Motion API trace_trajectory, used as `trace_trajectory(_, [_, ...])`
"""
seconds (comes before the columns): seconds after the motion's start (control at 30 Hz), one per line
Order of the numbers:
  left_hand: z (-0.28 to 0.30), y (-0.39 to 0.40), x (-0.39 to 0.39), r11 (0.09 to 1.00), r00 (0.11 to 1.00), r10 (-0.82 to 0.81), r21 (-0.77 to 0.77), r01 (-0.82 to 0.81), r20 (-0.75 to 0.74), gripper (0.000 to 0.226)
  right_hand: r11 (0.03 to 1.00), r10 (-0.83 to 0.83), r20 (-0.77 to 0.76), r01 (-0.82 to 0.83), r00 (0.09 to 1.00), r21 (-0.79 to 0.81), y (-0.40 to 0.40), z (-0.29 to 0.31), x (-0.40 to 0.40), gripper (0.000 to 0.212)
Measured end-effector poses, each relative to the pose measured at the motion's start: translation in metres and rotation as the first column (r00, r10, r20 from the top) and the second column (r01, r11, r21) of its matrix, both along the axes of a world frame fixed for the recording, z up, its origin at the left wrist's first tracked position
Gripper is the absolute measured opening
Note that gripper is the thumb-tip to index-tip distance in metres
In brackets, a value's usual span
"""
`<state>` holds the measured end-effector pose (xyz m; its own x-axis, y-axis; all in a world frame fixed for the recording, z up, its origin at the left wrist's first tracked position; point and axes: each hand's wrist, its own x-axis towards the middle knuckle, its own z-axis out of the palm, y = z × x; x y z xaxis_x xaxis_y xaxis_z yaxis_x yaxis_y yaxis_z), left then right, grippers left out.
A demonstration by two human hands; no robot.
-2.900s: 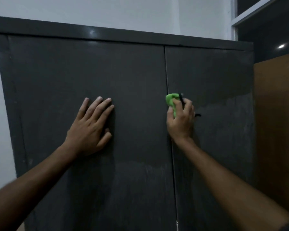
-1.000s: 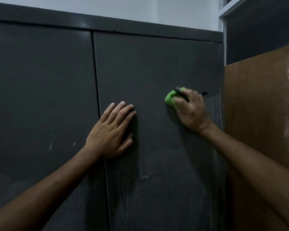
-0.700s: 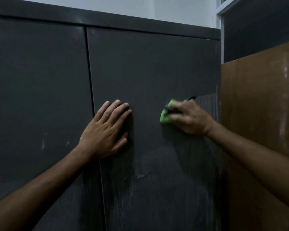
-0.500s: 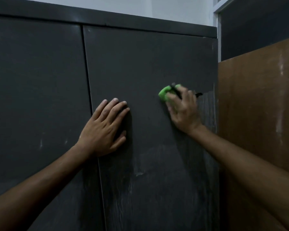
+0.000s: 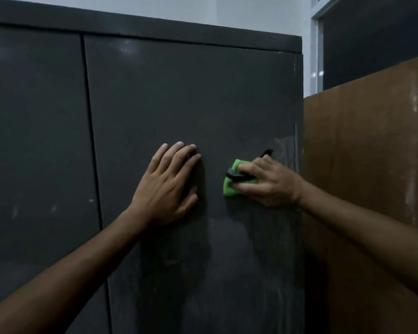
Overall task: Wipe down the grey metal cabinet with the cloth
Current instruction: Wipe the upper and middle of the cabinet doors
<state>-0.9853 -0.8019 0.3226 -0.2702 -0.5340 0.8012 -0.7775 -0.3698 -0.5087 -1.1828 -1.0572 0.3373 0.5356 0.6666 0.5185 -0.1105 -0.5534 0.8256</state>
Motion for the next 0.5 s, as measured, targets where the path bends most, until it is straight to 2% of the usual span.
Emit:
trace_trajectory(0.03, [-0.003,-0.006,-0.004,0.999,1.0,0.004,-0.037,-0.005,-0.026,0.075,1.0,0.01,0.019,-0.01,1.0,-0.016,-0.013,0.015,-0.01,0.031])
trace_trajectory(0.07, [-0.005,-0.013,-0.009,0.997,0.998,0.006,-0.071,-0.01,-0.057,0.074,0.998,0.024,0.119,-0.031,0.993,0.059,-0.022,0.029,-0.017,0.03])
trace_trajectory(0.13, [-0.009,-0.03,-0.022,0.992,0.994,0.008,-0.121,-0.021,-0.107,0.074,0.917,-0.011,0.4,-0.15,0.916,0.369,-0.024,0.04,-0.014,0.028])
trace_trajectory(0.2, [-0.013,-0.043,-0.032,0.987,0.99,0.0,-0.158,-0.022,-0.138,0.074,0.809,-0.063,0.519,-0.261,0.852,0.527,-0.012,0.019,0.004,0.031])
trace_trajectory(0.23, [-0.014,-0.047,-0.034,0.984,0.989,-0.006,-0.179,-0.02,-0.145,0.073,0.812,-0.026,0.494,-0.27,0.869,0.517,-0.007,0.005,0.009,0.033])
trace_trajectory(0.27, [-0.015,-0.05,-0.034,0.98,0.99,-0.006,-0.199,-0.023,-0.141,0.073,0.866,0.046,0.399,-0.236,0.916,0.44,-0.009,-0.008,0.008,0.033])
trace_trajectory(0.33, [-0.017,-0.052,-0.031,0.978,0.993,0.019,-0.207,-0.043,-0.114,0.074,0.978,0.112,0.073,-0.123,0.991,0.168,-0.029,-0.012,-0.013,0.03])
trace_trajectory(0.37, [-0.019,-0.052,-0.029,0.977,0.994,0.036,-0.207,-0.057,-0.103,0.074,0.991,0.108,-0.018,-0.107,0.994,0.075,-0.041,0.002,-0.026,0.029])
trace_trajectory(0.4, [-0.019,-0.053,-0.028,0.975,0.994,0.052,-0.211,-0.072,-0.099,0.075,0.992,0.112,-0.011,-0.111,0.994,0.056,-0.052,0.017,-0.035,0.029])
trace_trajectory(0.43, [-0.02,-0.054,-0.027,0.973,0.993,0.064,-0.215,-0.083,-0.097,0.075,0.984,0.121,0.088,-0.131,0.989,0.12,-0.059,0.032,-0.04,0.03])
trace_trajectory(0.5, [-0.02,-0.056,-0.026,0.97,0.993,0.071,-0.225,-0.091,-0.097,0.076,0.88,0.065,0.39,-0.237,0.919,0.412,-0.058,0.043,-0.037,0.032])
